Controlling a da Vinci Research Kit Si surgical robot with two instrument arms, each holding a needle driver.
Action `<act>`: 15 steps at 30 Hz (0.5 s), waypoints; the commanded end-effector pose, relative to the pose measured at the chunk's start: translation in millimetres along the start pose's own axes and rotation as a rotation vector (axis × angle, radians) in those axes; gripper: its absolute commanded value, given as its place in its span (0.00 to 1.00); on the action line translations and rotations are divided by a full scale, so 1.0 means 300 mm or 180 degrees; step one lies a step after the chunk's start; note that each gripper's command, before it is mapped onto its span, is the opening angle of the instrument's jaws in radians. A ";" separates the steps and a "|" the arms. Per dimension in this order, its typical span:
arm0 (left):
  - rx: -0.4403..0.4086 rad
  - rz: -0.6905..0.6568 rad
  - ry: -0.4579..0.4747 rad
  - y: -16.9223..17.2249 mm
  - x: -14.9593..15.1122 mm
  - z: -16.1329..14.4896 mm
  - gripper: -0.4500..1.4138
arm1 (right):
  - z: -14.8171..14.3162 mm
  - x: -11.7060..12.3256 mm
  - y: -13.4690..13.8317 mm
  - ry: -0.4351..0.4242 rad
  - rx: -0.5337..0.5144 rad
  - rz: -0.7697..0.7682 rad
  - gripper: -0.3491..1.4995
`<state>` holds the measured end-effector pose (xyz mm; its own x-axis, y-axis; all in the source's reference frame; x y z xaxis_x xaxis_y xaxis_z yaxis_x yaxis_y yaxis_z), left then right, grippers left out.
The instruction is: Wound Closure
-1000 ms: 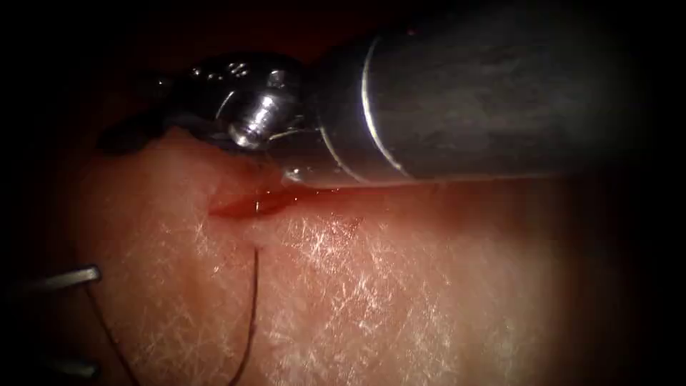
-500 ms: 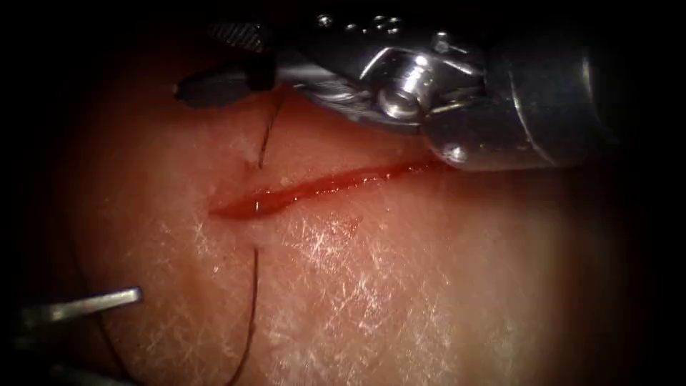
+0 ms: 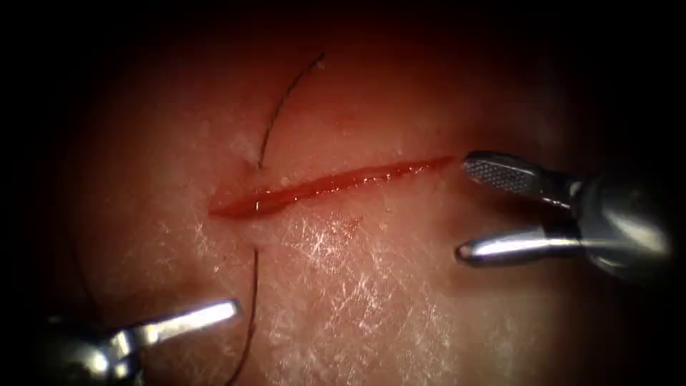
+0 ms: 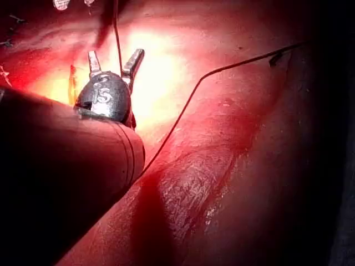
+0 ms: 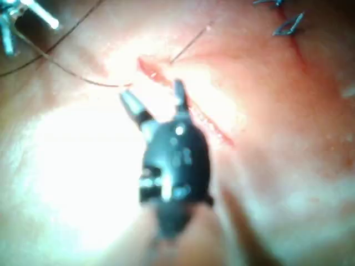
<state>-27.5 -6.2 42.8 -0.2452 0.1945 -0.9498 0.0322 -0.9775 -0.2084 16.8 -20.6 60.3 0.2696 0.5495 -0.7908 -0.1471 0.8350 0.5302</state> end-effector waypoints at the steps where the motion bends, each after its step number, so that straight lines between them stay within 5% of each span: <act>1: -0.0013 0.0004 -0.0012 0.001 -0.003 0.003 0.59 | 0.0010 -0.0079 -0.0019 -0.0004 -0.0025 0.0025 0.77; 5: -0.0011 0.0012 -0.0013 0.001 -0.004 0.004 0.46 | 0.0030 -0.0168 -0.0045 -0.0009 -0.0057 0.0077 0.77; 7: -0.0069 0.0013 -0.0044 0.001 -0.004 0.004 0.00 | 0.0054 -0.0187 -0.0052 -0.0006 -0.0076 0.0077 0.77; 15: 0.0086 -0.0006 -0.0136 -0.007 -0.009 0.001 0.00 | 0.0103 -0.0197 -0.0078 -0.0124 0.0035 -0.0168 0.72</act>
<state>-26.5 -4.0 45.7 -0.2891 0.1930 -0.9376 0.0023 -0.9793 -0.2024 17.8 -25.6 64.0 0.3219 0.4904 -0.8099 -0.1185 0.8695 0.4794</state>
